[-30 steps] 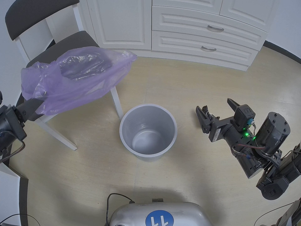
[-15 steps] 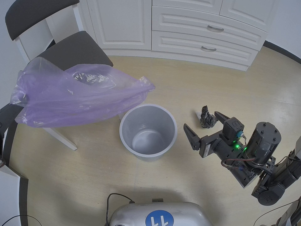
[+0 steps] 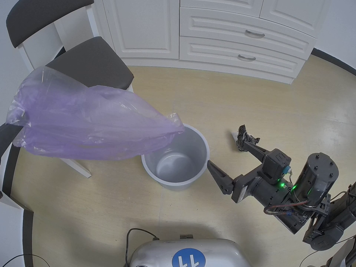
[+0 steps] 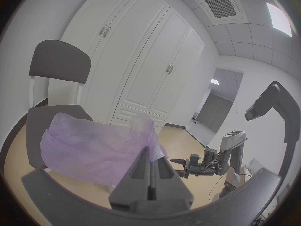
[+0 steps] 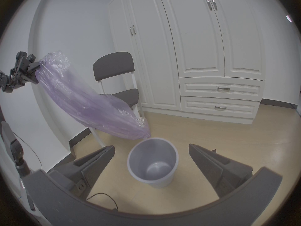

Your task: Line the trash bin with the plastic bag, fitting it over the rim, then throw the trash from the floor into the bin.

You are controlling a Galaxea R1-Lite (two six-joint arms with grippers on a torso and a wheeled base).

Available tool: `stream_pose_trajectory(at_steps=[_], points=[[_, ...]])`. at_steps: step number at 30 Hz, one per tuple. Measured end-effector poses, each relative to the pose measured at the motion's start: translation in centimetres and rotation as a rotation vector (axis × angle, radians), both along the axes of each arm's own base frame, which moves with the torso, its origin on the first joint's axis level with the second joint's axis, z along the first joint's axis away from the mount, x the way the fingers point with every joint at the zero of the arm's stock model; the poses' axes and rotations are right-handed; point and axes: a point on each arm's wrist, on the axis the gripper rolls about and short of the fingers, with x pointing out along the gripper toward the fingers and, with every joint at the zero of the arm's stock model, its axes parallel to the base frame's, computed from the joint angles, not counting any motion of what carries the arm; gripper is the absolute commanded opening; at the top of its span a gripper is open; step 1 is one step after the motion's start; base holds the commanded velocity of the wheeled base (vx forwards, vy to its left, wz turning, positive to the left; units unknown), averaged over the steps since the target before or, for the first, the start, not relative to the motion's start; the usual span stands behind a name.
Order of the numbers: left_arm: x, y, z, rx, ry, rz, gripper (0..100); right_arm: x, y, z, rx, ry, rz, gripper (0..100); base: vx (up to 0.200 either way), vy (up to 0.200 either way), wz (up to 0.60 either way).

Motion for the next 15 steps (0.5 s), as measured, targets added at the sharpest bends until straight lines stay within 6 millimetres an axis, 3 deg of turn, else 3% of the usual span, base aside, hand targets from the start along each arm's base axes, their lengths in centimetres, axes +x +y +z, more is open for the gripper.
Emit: stream_pose_trajectory(at_steps=[8, 15], points=[[-0.1, 0.0, 0.2, -0.004, -0.009, -0.01, 0, -1.6, 1.2, -1.3, -0.032, 0.082, 0.076, 100, 0.0, 0.0, 0.0], [-0.7, 0.0, 0.4, -0.01, -0.028, -0.027, 0, -1.0, 3.0, -2.6, 0.007, 0.142, 0.094, 100, 0.0, 0.0, 0.0]])
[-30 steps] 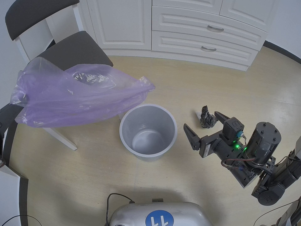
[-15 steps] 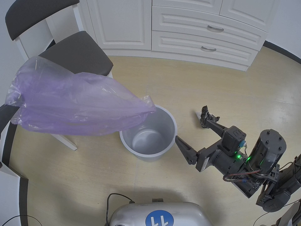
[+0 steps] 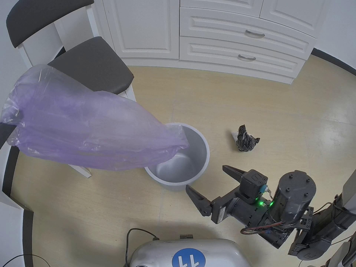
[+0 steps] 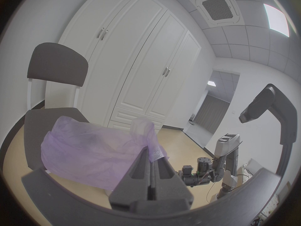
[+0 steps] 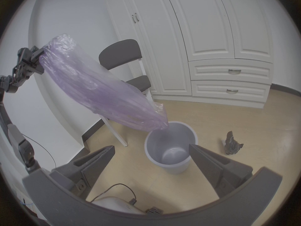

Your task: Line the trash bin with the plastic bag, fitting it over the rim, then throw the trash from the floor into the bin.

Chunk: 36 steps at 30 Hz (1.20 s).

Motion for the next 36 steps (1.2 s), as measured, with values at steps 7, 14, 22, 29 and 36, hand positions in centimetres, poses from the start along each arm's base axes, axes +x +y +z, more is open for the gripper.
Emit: stream_pose_trajectory(at_steps=[7, 14, 22, 29, 36], points=[[-0.6, 0.0, 0.1, -0.006, -0.019, -0.026, 0, 1.4, 1.3, -0.6, 0.056, 0.037, -0.018, 100, 0.0, 0.0, 0.0], [-0.9, 0.1, 0.1, -0.009, -0.028, -0.033, 0, 2.5, 2.0, -1.5, 0.069, 0.063, -0.032, 100, 0.0, 0.0, 0.0], [-1.1, 0.2, 0.2, -0.013, -0.038, -0.034, 0, 3.4, 2.0, -2.2, 0.057, 0.072, -0.052, 100, 0.0, 0.0, 0.0], [-1.4, 0.3, 0.4, -0.021, -0.053, -0.033, 0, 3.7, 1.8, -2.9, 0.03, 0.091, -0.065, 100, 0.0, 0.0, 0.0], [-1.5, 0.3, 0.5, -0.022, -0.057, -0.032, 0, 3.7, 1.5, -3.2, 0.012, 0.098, -0.071, 100, 0.0, 0.0, 0.0]])
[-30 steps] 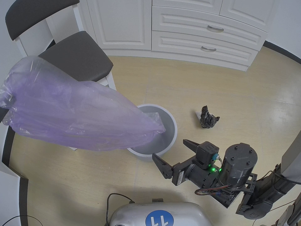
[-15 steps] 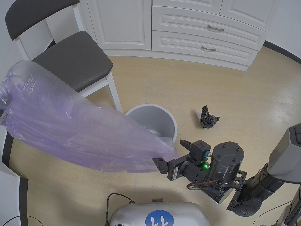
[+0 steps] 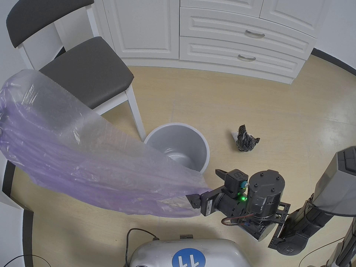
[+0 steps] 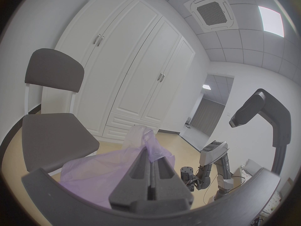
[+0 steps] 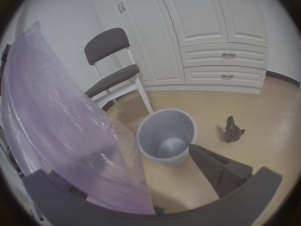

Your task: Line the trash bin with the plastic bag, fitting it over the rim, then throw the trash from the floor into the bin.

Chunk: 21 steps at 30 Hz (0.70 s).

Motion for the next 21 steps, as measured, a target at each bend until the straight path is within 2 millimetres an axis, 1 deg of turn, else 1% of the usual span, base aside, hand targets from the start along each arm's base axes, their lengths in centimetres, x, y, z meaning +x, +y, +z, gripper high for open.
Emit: stream_pose_trajectory(at_steps=[3, 4, 10, 14, 17, 21], points=[[0.0, 0.0, 0.0, -0.002, -0.002, 0.002, 0, -0.1, -0.1, -0.1, -0.005, 0.004, 0.0, 100, 0.0, 0.0, 0.0], [-0.1, 0.0, 0.1, -0.002, -0.003, 0.003, 0, -0.1, -0.1, -0.2, -0.008, 0.006, 0.0, 0, 0.0, 0.0, 0.0], [-0.1, 0.1, 0.2, -0.005, -0.007, 0.006, 0, -0.2, -0.2, -0.3, -0.013, 0.01, 0.002, 0, 0.0, 0.0, 0.0], [-0.1, 0.1, 0.1, -0.003, -0.002, 0.006, 0, -0.1, -0.4, 0.1, -0.005, 0.001, -0.006, 0, 0.0, 0.0, 0.0], [0.0, 0.0, 0.0, 0.002, 0.009, 0.005, 0, 0.4, -1.2, 1.0, -0.002, -0.027, -0.031, 0, 0.0, 0.0, 0.0], [0.6, -0.2, -0.8, 0.034, 0.085, 0.004, 0, 1.5, -2.9, 3.1, 0.018, -0.075, -0.093, 0, 0.0, 0.0, 0.0]])
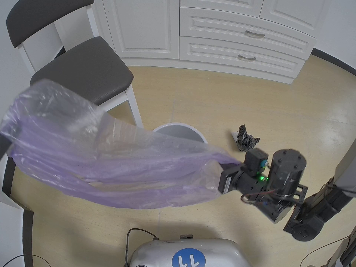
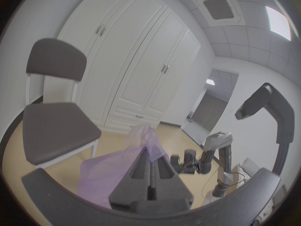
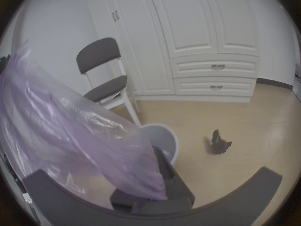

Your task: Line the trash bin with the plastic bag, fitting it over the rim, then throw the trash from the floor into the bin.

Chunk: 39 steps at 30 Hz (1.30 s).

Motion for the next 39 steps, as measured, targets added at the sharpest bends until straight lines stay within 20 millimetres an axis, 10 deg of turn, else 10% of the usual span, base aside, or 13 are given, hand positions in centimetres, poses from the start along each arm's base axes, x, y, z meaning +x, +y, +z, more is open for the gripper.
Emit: stream_pose_trajectory(at_steps=[17, 32, 33, 39], points=[[9.4, -2.6, -7.2, 0.319, 0.493, 0.051, 0, 1.1, -4.0, 9.6, 0.184, -0.194, -0.22, 0, 0.0, 0.0, 0.0], [15.9, -2.6, -12.8, 0.32, 0.604, 0.13, 0, -2.0, -4.5, 10.6, 0.103, -0.247, -0.233, 0, 0.0, 0.0, 0.0], [16.0, -2.6, -13.1, 0.313, 0.621, 0.132, 100, -2.3, -4.4, 10.5, 0.099, -0.246, -0.226, 0, 0.0, 0.0, 0.0], [16.1, -2.7, -14.0, 0.311, 0.66, 0.129, 100, -3.6, -3.7, 10.4, 0.096, -0.238, -0.206, 0, 0.0, 0.0, 0.0]])
